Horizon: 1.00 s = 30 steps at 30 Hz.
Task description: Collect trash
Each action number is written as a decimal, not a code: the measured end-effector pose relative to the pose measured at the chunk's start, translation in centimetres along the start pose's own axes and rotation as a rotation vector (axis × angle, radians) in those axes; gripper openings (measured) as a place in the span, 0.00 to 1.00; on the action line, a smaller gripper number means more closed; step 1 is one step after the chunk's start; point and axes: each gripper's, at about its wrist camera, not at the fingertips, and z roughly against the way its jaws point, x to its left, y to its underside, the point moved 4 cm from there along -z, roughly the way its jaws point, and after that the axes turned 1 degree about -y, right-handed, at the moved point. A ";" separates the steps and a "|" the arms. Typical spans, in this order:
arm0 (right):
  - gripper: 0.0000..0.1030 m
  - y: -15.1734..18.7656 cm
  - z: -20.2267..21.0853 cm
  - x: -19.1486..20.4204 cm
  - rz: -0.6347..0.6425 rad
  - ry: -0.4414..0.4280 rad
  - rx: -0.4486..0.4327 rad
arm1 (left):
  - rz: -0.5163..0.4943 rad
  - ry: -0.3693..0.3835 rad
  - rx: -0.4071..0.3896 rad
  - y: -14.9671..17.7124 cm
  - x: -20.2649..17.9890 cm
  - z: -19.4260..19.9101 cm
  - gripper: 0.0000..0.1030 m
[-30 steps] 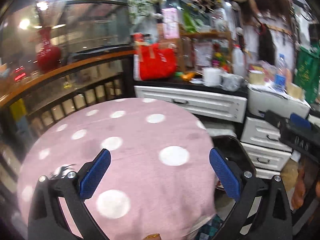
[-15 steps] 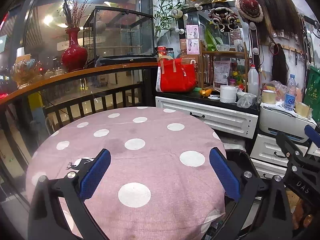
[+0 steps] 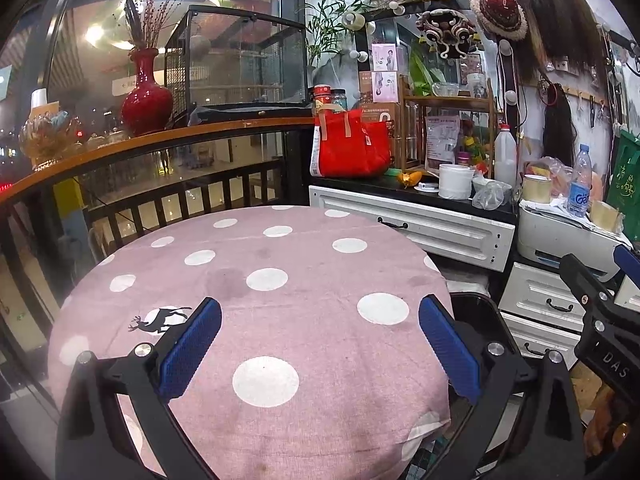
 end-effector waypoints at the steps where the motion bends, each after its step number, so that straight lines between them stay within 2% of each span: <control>1: 0.95 0.1 -0.1 0.0 -0.001 -0.001 0.006 | 0.003 0.001 0.000 0.0 0.1 0.0 0.95; 30: 0.95 0.4 -0.6 -0.3 -0.018 0.002 0.031 | 0.005 0.004 0.021 0.3 0.2 -0.4 0.95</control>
